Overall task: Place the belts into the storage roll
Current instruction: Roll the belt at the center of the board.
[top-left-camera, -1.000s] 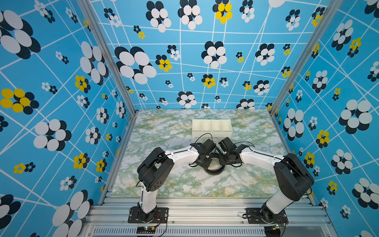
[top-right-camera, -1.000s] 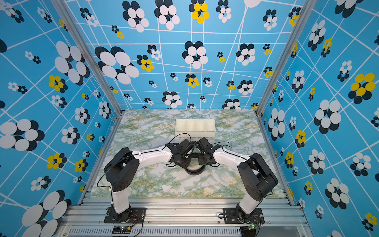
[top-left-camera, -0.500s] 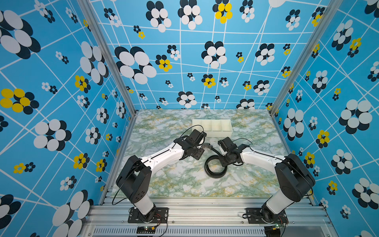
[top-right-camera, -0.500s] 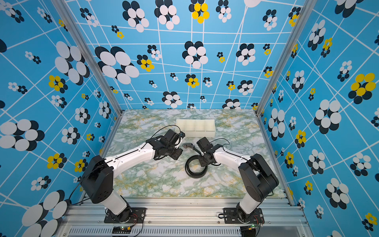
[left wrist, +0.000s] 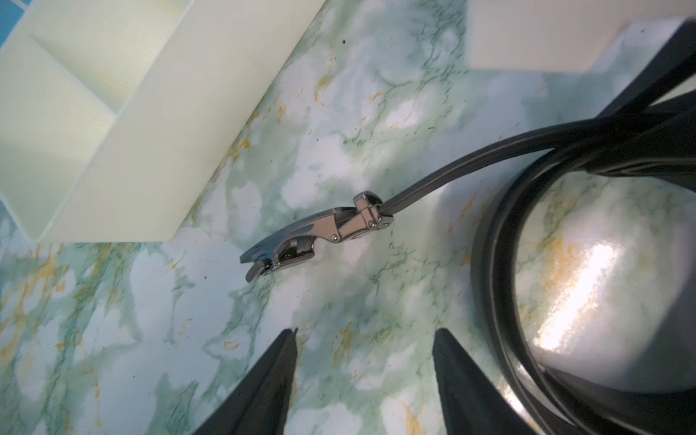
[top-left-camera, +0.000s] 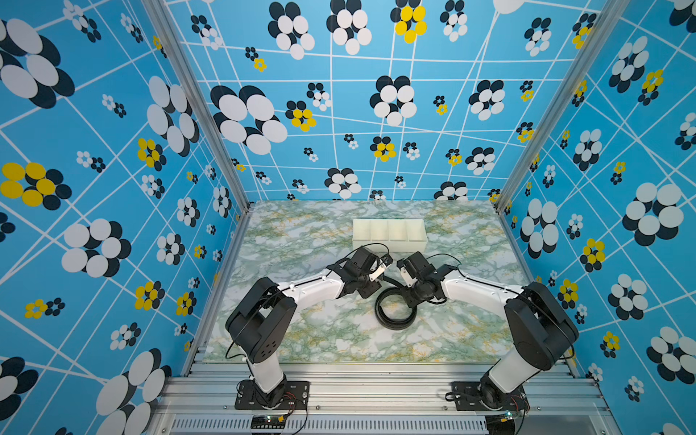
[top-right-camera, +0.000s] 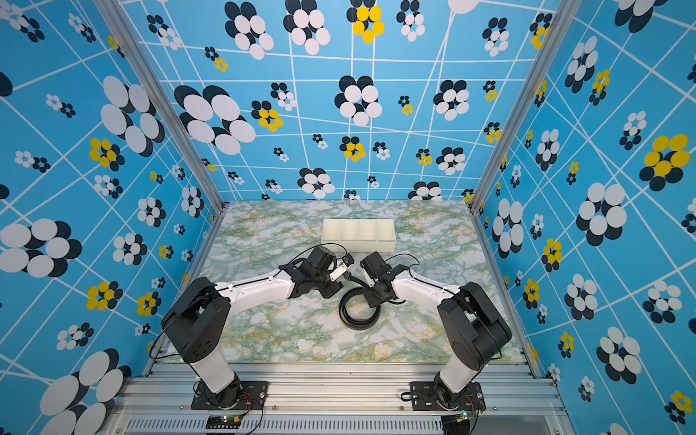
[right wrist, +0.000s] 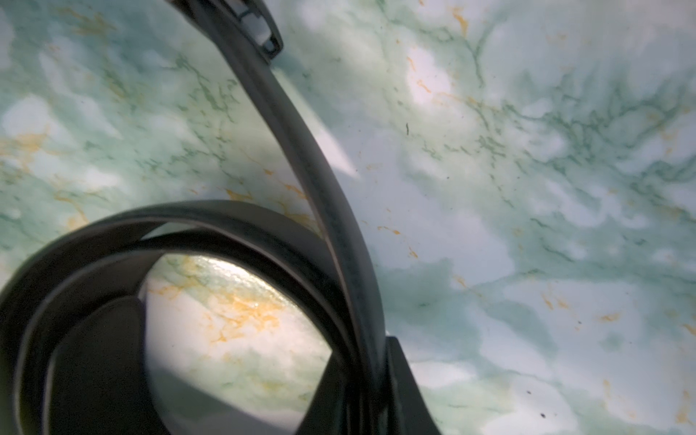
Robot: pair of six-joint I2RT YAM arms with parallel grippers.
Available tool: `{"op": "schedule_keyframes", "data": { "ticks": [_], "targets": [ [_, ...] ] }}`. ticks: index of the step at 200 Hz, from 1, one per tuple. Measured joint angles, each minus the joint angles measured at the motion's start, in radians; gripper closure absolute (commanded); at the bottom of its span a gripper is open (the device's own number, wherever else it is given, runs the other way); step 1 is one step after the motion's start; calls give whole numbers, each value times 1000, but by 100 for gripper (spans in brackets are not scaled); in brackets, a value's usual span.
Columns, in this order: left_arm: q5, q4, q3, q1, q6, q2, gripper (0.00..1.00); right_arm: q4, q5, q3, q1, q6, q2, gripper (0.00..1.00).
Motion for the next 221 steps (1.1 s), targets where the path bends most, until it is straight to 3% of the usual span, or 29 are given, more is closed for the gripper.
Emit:
{"op": "schedule_keyframes", "data": {
  "ticks": [53, 96, 171, 221],
  "targets": [
    [104, 63, -21, 3, 132, -17, 33, 29, -26, -6, -16, -7, 0, 82],
    [187, 65, -5, 21, 208, 50, 31, 75, -90, -53, -71, -6, -13, 82],
    [302, 40, 156, 85, 308, 173, 31, 99, -157, -69, -95, -9, -21, 81],
    [381, -99, 315, 113, 385, 283, 33, 99, -157, -72, -95, -11, -23, 81]
  ]
}}
